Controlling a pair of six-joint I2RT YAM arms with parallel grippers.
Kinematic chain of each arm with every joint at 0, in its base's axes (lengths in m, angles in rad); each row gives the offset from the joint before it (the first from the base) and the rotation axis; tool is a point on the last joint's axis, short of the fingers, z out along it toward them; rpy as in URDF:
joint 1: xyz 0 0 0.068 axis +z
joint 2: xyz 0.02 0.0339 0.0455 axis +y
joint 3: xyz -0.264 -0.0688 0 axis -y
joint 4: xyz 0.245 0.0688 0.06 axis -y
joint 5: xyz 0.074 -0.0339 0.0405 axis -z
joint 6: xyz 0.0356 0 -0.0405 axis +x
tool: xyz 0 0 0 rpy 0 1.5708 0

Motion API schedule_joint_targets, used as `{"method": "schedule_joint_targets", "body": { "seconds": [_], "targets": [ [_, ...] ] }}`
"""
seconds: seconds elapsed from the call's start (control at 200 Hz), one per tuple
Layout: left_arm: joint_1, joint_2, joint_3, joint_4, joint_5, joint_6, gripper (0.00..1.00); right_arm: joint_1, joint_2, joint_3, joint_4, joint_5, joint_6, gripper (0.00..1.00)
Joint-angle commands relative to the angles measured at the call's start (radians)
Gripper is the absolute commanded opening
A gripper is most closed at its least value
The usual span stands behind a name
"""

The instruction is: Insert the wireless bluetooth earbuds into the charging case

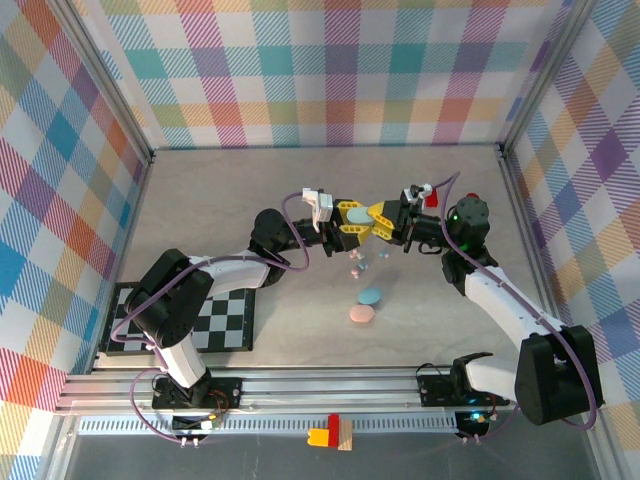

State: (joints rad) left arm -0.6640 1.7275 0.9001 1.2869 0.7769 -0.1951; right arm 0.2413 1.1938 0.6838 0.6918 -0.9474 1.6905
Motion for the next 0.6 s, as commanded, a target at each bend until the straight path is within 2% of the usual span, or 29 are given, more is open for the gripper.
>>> {"method": "schedule_joint_targets", "body": {
  "seconds": [0.0, 0.45, 0.595],
  "targets": [
    [0.006, 0.016, 0.018, 0.059, 0.027, -0.012, 0.48, -0.004, -0.025, -0.004, 0.055, 0.004, 0.007, 0.10],
    [0.004, 0.012, 0.013, 0.058, 0.026, -0.012, 0.48, -0.004, -0.031, -0.011, 0.043, 0.003, 0.001, 0.10],
    [0.004, 0.018, 0.013, 0.059, 0.028, -0.013, 0.42, -0.004, -0.034, -0.012, 0.045, 0.004, 0.004, 0.10]
  ]
}}
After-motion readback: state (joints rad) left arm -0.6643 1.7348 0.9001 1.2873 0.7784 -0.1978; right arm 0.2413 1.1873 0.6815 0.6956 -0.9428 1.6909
